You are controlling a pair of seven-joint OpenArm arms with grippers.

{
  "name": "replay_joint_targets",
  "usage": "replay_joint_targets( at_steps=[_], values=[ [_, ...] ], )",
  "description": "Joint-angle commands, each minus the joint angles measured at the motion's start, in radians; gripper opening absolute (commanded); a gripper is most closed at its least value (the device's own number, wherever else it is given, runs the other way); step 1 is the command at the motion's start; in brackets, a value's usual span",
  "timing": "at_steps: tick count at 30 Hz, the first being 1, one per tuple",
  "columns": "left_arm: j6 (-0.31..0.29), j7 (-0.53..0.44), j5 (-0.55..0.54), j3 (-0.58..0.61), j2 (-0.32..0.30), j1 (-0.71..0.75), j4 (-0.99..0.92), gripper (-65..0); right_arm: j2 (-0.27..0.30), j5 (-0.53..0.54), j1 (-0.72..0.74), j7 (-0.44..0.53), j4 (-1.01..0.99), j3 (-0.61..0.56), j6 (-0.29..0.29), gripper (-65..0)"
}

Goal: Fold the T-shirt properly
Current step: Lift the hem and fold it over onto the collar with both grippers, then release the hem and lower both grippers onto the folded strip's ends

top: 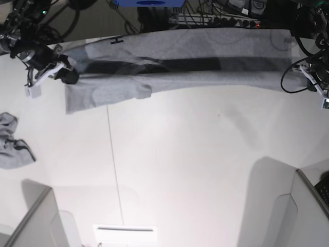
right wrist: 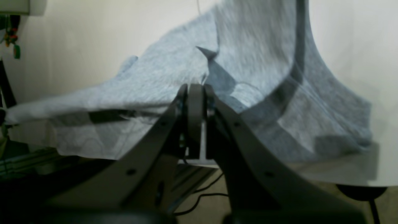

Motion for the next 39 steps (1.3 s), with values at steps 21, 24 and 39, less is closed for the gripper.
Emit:
replay_joint_targets(
  at_steps=[21, 24, 39],
  values=[
    [0.003, -0.012, 0.014, -0.006, -0.013, 0.196, 0.027, -65.0, -0.022, -0.199, -0.058, 0.141, 0.014, -0.139, -0.004, -65.0],
    [0.005, -0.012, 0.014, -0.005, -0.012, 0.211, 0.027, -65.0, -0.022, -0.238, -0.070, 0.152, 0.012, -0.139, -0.004, -65.0],
    [0.005, -0.006, 0.128, 0.073, 0.030, 0.239, 0.023, -59.6, -0.028, -0.336, -0.090, 0.144, 0.003, -0.203, -0.004, -57.3]
  ],
)
